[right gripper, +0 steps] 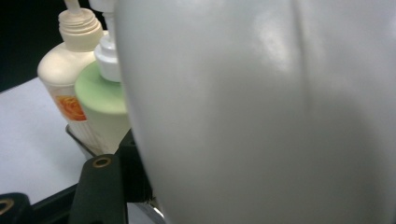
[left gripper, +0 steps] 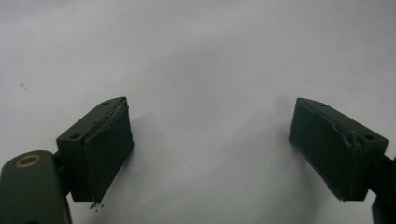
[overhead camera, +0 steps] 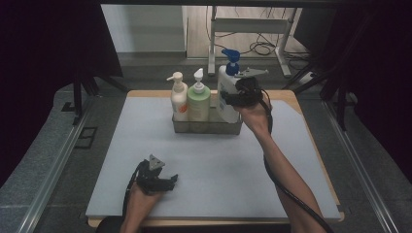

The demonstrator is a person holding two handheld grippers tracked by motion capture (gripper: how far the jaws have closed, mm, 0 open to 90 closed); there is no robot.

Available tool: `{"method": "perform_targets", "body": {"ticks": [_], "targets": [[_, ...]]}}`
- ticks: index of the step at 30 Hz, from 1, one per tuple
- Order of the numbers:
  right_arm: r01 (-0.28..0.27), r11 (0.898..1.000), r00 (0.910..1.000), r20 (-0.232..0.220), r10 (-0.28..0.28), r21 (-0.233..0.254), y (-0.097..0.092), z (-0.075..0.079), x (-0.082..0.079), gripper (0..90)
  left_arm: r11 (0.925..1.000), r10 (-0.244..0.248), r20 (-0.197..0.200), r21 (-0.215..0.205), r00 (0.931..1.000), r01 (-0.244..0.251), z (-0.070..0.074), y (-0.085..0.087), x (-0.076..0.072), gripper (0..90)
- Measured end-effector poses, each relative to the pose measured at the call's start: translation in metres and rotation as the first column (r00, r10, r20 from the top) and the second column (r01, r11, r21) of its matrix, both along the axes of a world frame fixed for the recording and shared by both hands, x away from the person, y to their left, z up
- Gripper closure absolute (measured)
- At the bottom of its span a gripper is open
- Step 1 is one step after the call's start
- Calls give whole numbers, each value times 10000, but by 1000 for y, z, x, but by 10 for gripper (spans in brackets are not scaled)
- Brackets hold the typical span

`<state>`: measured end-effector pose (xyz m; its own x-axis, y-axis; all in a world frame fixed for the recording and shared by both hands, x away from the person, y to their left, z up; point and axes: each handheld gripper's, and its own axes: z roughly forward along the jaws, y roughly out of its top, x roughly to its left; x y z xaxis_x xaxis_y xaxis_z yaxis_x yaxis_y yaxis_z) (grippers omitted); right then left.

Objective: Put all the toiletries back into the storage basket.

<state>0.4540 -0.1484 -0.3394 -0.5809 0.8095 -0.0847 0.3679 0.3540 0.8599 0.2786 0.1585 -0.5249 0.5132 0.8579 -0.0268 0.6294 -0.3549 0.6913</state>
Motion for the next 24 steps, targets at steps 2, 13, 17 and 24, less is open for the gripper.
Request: {"method": "perform_targets", "body": {"ticks": [2,13,17,24], "targets": [[33,10000,10000,6,-33,6,1,0,2,378,10000,5,5,-12,10000,-5,0,0,0,129],[193,9998,9998,33,-192,-85,8,-5,15,378,10000,9,9,-16,10000,-9,0,0,0,129],[283,9996,9996,9,-283,-97,9,-8,20,378,10000,15,11,-19,10000,-15,0,0,0,129],[450,9989,9990,-53,-451,-130,9,-16,27,378,10000,-3,-18,15,10000,3,0,0,0,129]]}}
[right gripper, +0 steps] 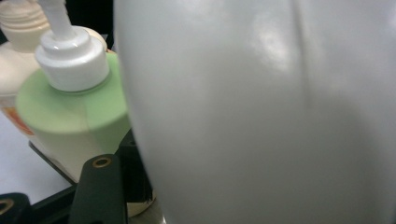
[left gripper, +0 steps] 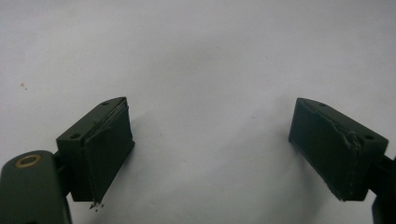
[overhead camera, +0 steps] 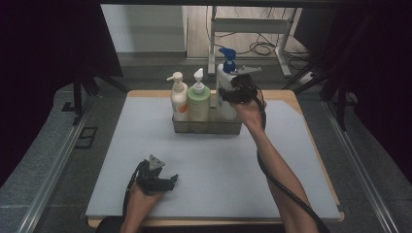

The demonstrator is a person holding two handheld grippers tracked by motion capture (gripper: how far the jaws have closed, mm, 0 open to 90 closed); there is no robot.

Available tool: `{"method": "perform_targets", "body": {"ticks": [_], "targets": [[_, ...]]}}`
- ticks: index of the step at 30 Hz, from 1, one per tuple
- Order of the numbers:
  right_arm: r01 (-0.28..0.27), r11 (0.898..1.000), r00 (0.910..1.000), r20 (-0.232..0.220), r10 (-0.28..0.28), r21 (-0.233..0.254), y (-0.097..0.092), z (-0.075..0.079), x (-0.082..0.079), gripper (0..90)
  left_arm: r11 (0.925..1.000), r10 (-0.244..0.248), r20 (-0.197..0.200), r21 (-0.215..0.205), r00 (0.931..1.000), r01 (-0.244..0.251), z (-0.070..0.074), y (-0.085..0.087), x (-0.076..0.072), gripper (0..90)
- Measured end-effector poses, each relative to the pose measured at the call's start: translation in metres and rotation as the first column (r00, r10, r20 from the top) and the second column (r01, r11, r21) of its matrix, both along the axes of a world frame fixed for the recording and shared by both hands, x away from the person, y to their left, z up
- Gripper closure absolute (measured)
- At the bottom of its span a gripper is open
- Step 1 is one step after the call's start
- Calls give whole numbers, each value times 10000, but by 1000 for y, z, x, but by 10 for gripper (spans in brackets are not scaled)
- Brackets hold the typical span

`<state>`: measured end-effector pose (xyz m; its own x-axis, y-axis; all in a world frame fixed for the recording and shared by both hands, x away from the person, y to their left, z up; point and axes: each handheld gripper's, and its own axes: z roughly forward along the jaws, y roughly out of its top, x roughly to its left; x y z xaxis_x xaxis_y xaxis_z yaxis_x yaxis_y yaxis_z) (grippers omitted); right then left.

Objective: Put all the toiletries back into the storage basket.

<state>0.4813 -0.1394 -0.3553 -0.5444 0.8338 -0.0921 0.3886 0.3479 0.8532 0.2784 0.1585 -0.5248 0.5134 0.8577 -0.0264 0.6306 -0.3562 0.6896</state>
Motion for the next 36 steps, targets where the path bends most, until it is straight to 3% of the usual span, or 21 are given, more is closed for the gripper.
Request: {"method": "perform_targets", "body": {"ticks": [36], "targets": [[103,9999,9949,-1005,-99,43,0,-50,2,378,10000,-6,-7,13,10000,6,0,0,0,129]]}}
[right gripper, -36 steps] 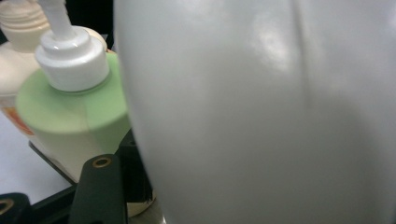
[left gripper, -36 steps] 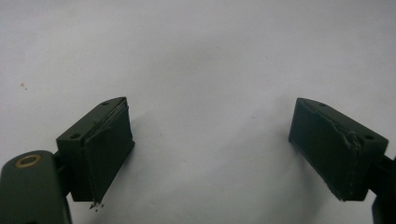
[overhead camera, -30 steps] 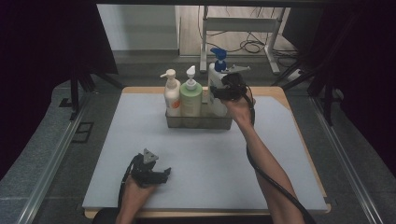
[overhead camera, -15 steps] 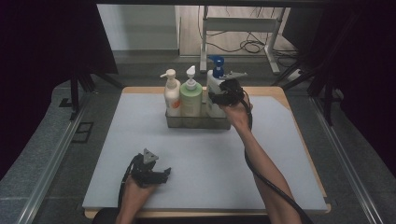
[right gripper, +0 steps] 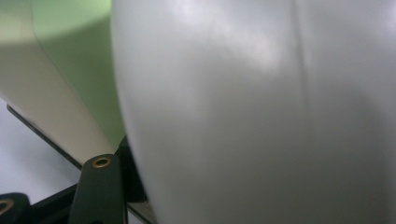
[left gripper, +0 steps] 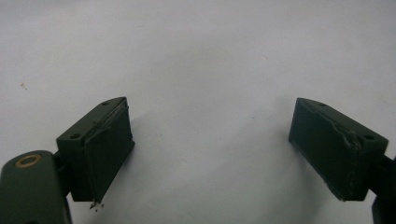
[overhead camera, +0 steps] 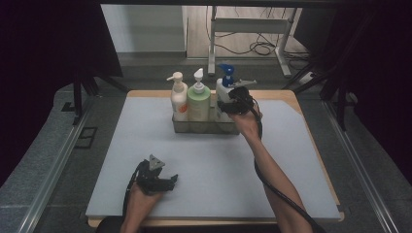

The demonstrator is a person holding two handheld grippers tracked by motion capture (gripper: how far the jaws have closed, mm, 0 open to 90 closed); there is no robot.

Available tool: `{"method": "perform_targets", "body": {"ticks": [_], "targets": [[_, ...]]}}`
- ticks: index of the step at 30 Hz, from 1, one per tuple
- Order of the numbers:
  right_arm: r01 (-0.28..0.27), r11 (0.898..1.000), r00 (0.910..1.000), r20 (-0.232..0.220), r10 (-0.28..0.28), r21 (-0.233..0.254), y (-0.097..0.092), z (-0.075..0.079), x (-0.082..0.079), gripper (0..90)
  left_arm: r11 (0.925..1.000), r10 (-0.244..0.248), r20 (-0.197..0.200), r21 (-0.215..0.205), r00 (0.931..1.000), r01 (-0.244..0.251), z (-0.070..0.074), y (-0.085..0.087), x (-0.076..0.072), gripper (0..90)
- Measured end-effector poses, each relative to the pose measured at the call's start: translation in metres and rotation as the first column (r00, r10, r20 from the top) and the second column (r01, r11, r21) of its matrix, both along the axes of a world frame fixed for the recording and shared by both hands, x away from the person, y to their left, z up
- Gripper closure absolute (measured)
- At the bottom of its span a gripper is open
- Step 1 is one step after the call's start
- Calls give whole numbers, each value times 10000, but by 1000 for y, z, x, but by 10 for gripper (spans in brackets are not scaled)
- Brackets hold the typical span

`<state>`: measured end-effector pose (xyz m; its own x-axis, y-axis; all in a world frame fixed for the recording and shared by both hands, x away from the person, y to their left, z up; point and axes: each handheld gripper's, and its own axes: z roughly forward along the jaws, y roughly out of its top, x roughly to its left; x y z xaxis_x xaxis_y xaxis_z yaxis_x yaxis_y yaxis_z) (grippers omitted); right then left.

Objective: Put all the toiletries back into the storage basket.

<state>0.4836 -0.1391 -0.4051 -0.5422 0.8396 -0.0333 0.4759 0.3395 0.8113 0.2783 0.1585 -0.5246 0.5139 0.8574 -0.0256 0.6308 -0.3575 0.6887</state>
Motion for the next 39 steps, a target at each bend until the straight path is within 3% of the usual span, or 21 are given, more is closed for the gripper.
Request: {"method": "perform_targets", "body": {"ticks": [10,23,30,39], "targets": [[-44,9999,9998,-203,41,-133,3,-7,-1,379,10000,0,8,-7,10000,0,0,0,0,129],[-15,9995,9990,-452,1,-308,4,-5,1,375,10000,1,12,-6,10000,-1,0,0,0,129],[180,9998,9985,-518,-185,-98,3,-6,4,368,10000,2,11,-7,10000,-2,0,0,0,129],[-31,10000,9987,-513,30,-15,2,-7,6,333,10000,1,10,-8,10000,-1,0,0,0,129]]}}
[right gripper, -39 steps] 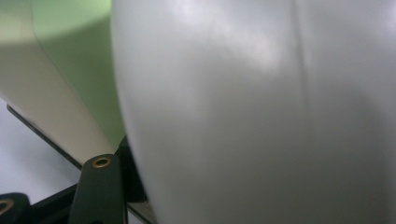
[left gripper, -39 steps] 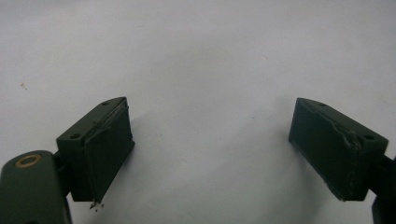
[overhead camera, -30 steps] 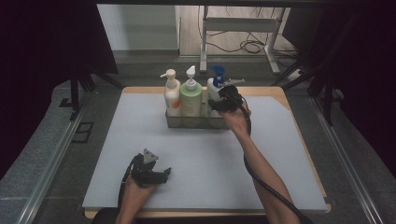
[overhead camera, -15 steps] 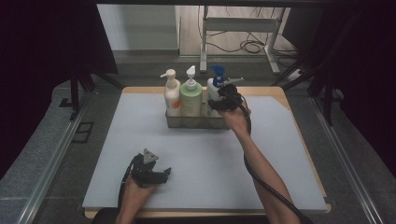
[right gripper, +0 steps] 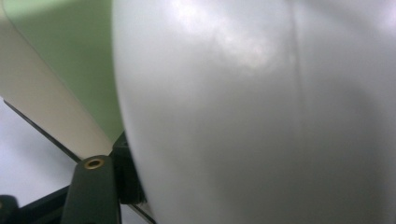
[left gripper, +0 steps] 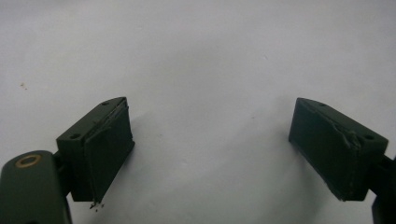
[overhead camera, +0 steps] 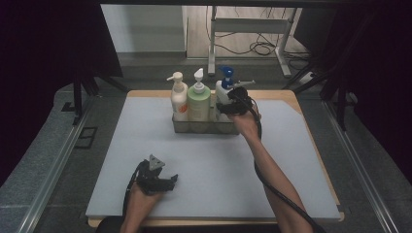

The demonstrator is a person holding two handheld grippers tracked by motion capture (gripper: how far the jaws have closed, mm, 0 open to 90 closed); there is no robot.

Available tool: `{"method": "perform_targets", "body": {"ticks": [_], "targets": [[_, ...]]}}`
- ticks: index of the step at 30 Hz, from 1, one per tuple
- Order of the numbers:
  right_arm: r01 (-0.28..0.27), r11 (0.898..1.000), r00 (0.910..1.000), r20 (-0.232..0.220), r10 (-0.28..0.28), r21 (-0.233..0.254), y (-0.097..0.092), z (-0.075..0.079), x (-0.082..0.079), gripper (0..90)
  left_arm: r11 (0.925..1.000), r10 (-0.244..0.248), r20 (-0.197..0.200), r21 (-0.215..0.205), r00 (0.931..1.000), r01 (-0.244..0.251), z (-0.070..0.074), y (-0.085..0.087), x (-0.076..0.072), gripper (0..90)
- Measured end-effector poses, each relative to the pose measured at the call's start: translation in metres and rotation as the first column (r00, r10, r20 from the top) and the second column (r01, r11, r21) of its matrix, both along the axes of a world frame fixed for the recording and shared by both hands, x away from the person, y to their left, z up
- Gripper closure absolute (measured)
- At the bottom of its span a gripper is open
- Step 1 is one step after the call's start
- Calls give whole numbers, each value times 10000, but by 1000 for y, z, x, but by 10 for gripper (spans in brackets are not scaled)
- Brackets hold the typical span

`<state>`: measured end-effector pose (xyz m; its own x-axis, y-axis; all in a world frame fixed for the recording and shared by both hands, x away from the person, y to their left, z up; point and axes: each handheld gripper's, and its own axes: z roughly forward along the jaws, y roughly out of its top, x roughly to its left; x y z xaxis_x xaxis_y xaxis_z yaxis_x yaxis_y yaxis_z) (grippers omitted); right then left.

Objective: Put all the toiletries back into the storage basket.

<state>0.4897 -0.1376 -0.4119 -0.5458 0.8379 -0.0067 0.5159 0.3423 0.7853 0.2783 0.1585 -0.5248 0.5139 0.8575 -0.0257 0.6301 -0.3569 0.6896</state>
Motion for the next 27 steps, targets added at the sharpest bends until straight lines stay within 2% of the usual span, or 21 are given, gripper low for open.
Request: {"method": "perform_targets", "body": {"ticks": [5,12,19,27], "targets": [[84,10000,9999,152,-84,-37,1,2,0,263,10000,0,-1,-1,10000,0,0,0,0,129],[-139,9998,9998,153,141,-104,-2,-1,0,146,10000,2,2,-5,10000,-2,0,0,0,129],[-533,9983,9986,-33,533,-246,-10,-1,-5,135,10000,-1,2,-1,10000,1,0,0,0,129],[-758,9971,9970,-173,757,-60,-19,-1,-15,136,10000,-1,0,-13,10000,1,0,0,0,129]]}}
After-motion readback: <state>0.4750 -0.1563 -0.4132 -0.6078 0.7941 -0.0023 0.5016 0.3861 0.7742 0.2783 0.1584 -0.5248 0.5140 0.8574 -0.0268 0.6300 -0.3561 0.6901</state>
